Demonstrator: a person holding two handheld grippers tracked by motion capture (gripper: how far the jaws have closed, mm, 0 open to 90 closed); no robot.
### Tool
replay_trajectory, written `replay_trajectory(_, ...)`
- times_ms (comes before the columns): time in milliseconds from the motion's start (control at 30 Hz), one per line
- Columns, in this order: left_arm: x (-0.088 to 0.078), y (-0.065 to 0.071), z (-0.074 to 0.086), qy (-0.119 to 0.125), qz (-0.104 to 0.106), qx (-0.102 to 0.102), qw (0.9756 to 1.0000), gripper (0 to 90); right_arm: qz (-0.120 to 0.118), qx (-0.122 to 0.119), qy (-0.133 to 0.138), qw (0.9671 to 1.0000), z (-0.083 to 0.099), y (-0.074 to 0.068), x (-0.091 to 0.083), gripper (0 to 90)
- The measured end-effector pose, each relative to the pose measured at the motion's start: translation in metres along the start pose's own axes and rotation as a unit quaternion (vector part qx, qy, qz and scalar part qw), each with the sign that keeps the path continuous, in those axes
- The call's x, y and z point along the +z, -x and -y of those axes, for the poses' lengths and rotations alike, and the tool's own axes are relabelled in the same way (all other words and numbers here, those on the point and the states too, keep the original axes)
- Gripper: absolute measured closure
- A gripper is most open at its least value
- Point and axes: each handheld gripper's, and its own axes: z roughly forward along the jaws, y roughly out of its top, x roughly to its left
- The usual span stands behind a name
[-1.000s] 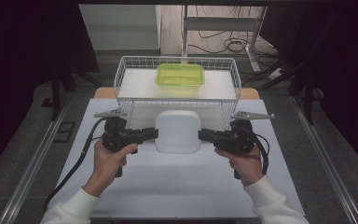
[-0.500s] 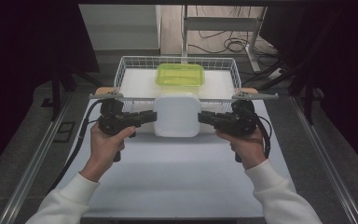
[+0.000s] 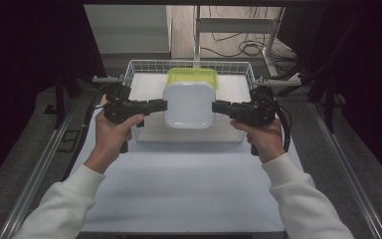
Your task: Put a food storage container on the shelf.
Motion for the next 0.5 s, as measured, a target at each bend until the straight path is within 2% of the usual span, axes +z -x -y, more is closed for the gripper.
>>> replay_trajectory(200, 0.004, -0.004, -0.017, -0.002, 0.0, 0.006, 1.0, 78.1, 0.001, -0.002, 0.004, 1.0, -0.012, 0.006, 0.001, 79.1)
replay_trajectory(400, 0.012, -0.017, -0.035, -0.005, 0.005, -0.005, 1.0, 78.2, -0.001, 0.011, 0.003, 0.9999, -0.025, 0.02, 0.01, 79.1)
replay_trajectory(500, 0.014, -0.025, -0.046, -0.007, 0.016, -0.015, 0.9997, 78.3, -0.004, 0.021, 0.005, 0.9998, -0.033, 0.026, 0.014, 79.1)
